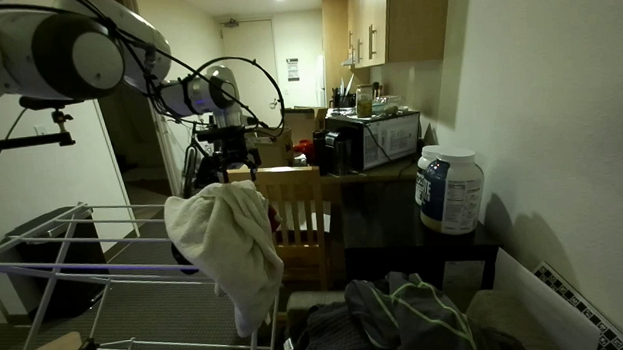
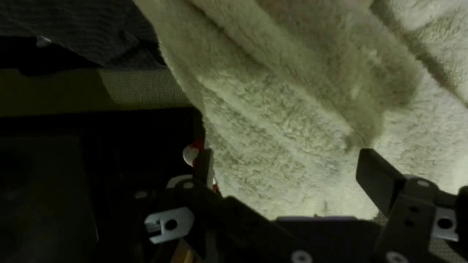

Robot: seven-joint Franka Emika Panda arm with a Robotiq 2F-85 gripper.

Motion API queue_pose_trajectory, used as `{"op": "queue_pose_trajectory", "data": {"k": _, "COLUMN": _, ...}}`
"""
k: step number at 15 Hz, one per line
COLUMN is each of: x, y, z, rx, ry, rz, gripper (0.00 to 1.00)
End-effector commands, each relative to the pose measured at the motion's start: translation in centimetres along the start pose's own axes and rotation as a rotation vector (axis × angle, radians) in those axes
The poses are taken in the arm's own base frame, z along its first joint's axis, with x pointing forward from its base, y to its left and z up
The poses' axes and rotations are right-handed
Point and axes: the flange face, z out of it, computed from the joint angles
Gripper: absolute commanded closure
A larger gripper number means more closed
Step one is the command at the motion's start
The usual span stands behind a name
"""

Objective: Take the towel off of the rack

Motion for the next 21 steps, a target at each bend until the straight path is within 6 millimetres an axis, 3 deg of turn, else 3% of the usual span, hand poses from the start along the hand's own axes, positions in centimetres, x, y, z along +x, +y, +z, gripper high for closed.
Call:
{"op": "queue_pose_trajectory", "data": {"k": 1, "x": -0.7, "y": 1.7, "z": -0.8, "rx": -0.01, "ry": -0.108, "rz": 0.042, "gripper": 0.0}}
{"op": "queue_pose_trajectory", "data": {"k": 6, "x": -1.0, "y": 2.5, "z": -1.4, "rx": -0.003, "ry": -0.172, "rz": 0.082, "gripper": 0.0}}
{"op": "queue_pose_trajectory", "data": {"k": 14, "x": -0.3, "y": 0.1, "z": 0.2, "rx": 0.033, "ry": -0.209, "rz": 0.258, "gripper": 0.0}}
{"op": "queue_pose_trajectory", "data": {"k": 18, "x": -0.9, "y": 0.0, "z": 0.7, "rx": 0.011, "ry": -0.238, "rz": 0.291, "gripper": 0.0}}
{"op": "queue_pose_trajectory", "data": {"k": 19, "x": -1.0, "y": 0.2, "z": 0.6, "rx": 0.009, "ry": -0.24, "rz": 0.295, "gripper": 0.19}}
{"op": "queue_pose_trajectory", "data": {"k": 21, "x": -1.1, "y": 0.6, "z": 0.6, "rx": 0.011, "ry": -0.244, "rz": 0.31, "gripper": 0.33}}
